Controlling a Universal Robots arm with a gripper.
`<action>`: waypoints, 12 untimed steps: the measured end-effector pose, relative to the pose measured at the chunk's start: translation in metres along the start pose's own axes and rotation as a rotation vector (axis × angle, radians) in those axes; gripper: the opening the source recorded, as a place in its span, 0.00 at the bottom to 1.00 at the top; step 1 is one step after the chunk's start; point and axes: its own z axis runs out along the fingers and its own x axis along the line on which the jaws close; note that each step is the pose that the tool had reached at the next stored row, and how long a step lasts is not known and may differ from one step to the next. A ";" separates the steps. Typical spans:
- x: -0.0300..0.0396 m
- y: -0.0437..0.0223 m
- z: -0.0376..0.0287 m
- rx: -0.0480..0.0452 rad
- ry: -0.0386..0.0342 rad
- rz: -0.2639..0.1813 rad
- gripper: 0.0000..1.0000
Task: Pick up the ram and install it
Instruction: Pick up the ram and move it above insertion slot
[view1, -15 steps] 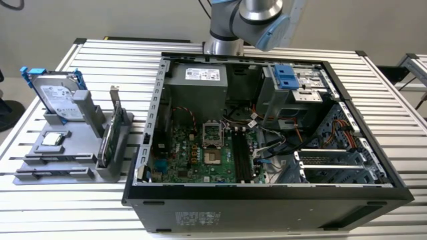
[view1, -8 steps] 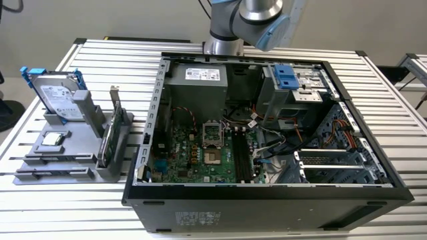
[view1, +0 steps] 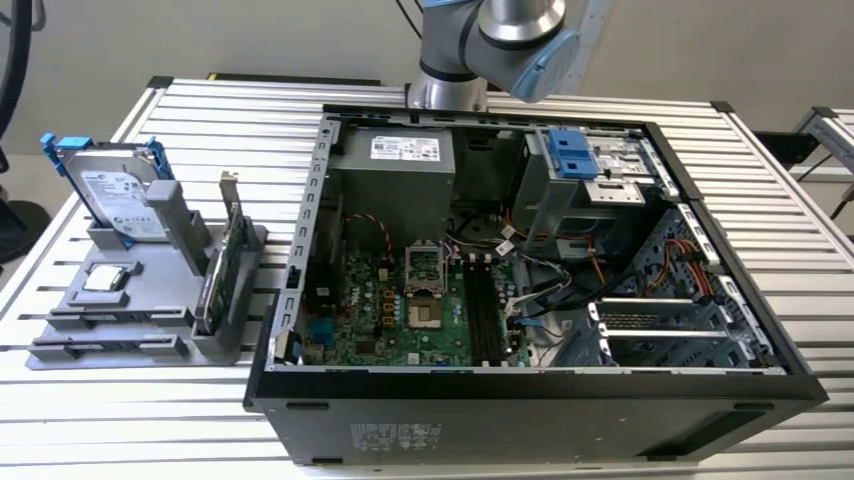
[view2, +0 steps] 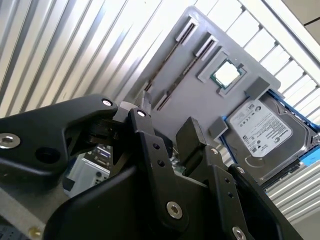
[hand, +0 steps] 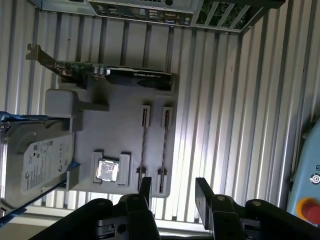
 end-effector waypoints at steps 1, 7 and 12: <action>0.0000 0.0000 0.0007 0.0007 0.0002 -0.005 1.00; 0.0000 -0.0002 0.0048 0.0028 0.0022 -0.028 1.00; 0.0000 -0.0003 0.0082 0.0027 0.0051 -0.041 1.00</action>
